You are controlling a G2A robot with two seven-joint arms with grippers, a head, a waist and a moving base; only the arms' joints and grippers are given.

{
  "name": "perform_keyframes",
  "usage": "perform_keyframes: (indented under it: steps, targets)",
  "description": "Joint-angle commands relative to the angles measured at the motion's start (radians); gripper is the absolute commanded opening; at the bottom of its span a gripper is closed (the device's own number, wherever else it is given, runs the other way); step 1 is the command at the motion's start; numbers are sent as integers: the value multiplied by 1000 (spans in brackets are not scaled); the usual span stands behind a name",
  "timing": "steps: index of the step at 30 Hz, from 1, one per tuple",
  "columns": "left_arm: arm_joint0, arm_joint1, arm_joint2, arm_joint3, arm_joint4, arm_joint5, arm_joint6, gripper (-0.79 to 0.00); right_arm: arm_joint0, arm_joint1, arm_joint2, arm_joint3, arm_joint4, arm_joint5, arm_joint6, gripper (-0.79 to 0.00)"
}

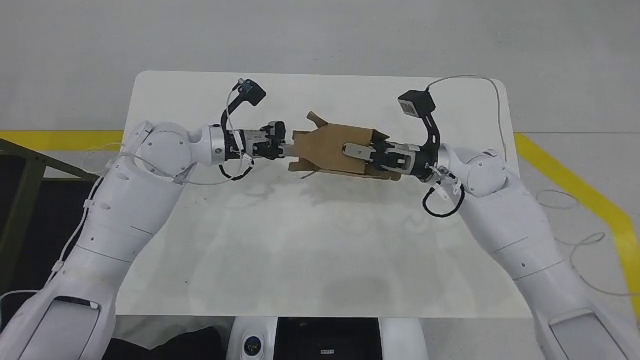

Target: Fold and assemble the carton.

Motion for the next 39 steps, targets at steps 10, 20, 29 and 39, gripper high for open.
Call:
perform_keyframes:
  steps: [10,20,29,39]
  targets:
    - [5,4,-8,-20,-49,3,-36,0,16,-12,-23,4,2,4,10,-785]
    - [-8,2,-1,-26,-65,15,-35,0,24,-20,-37,2,13,11,30,-785]
    - [-14,-1,5,-23,-76,30,-23,0,36,-29,-56,9,17,14,33,-785]
    - [-16,3,-8,-19,-80,3,-42,0,36,-27,-26,46,22,-8,11,-785]
